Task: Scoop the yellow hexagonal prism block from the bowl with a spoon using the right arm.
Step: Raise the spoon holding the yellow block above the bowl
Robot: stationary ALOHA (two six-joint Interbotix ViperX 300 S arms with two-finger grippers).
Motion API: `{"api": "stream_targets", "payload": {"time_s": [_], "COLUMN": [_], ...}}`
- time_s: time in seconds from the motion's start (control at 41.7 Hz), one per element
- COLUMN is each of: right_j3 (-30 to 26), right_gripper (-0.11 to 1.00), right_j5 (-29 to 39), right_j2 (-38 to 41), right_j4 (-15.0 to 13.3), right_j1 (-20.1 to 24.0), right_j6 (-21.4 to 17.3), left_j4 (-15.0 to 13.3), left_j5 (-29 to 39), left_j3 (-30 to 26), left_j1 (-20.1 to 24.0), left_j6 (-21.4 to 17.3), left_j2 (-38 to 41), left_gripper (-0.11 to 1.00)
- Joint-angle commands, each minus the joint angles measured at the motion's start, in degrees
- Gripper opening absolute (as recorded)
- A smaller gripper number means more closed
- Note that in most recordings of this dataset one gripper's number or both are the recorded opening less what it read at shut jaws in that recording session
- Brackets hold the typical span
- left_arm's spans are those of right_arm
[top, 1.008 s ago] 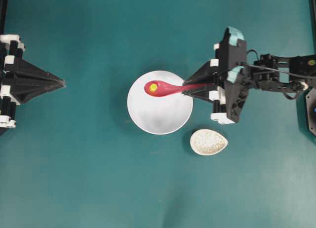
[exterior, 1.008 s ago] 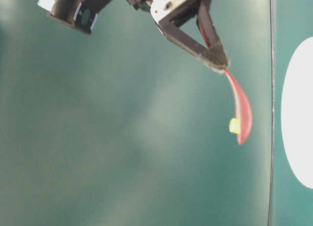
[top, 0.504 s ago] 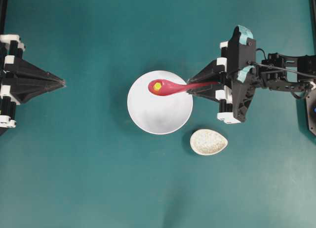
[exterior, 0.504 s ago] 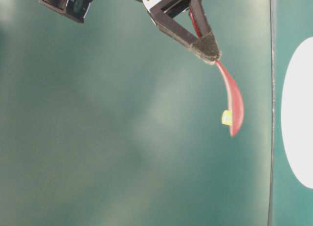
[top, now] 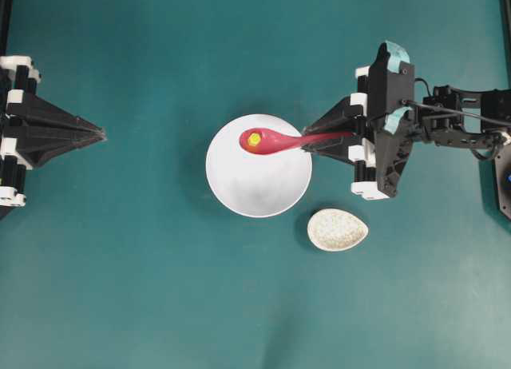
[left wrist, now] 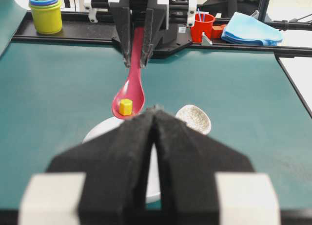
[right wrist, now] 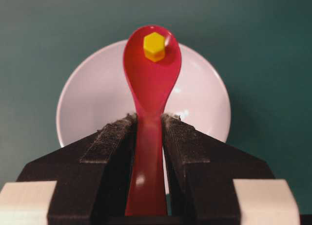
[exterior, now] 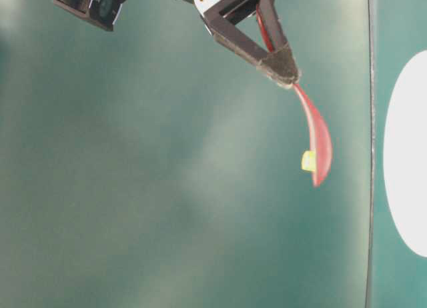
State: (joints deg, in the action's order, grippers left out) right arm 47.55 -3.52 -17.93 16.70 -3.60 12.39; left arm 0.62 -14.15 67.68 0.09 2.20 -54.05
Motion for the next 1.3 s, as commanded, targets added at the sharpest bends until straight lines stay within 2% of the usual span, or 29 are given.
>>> {"api": "stream_targets", "payload": {"time_s": [0.0, 1.272], "right_j3": [-1.0, -0.8], "right_gripper": [0.25, 0.25], "right_j5": [-1.0, -2.3], "right_j2": [-1.3, -2.3], "right_j4": [-0.1, -0.1], "right_j1": [0.2, 0.1], "right_j6": [0.1, 0.2], "left_j4": [0.2, 0.2], "left_j5": [-0.6, -1.4], "left_j3": [-1.6, -1.6], "left_j1": [0.2, 0.1], "left_j6": [0.0, 0.0], "left_j2": [0.5, 0.6], "left_gripper": [0.02, 0.02]}}
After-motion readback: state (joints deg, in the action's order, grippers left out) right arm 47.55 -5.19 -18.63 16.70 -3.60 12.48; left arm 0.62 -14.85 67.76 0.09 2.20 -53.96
